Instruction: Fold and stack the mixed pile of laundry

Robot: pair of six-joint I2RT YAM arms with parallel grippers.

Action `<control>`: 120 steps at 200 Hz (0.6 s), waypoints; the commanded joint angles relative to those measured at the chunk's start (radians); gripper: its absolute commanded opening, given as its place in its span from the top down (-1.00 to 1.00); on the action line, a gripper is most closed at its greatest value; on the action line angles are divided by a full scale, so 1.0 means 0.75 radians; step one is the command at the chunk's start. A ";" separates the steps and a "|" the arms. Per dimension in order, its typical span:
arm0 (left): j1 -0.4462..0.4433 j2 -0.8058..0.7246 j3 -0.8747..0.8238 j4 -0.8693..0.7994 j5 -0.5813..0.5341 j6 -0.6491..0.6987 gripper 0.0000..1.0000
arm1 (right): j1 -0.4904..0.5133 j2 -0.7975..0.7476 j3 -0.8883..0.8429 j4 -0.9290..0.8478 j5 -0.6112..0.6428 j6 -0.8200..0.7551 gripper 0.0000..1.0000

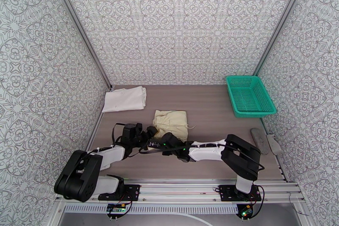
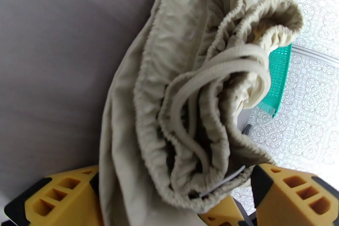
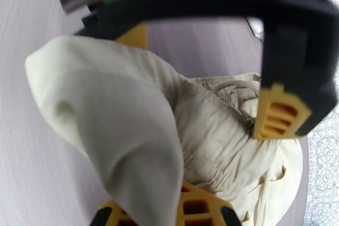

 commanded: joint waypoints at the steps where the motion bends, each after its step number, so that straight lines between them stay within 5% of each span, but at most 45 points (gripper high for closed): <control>1: -0.023 0.044 0.048 0.066 -0.049 -0.023 -0.84 | -0.020 -0.064 -0.034 0.053 -0.024 0.021 1.00; 70: 0.040 -0.157 0.060 -0.007 -0.044 -0.027 -0.94 | -0.038 -0.073 -0.065 0.070 -0.051 0.023 1.00; 120: 0.017 -0.102 0.064 -0.061 -0.092 -0.078 -0.98 | -0.043 -0.065 -0.052 0.085 -0.064 0.021 1.00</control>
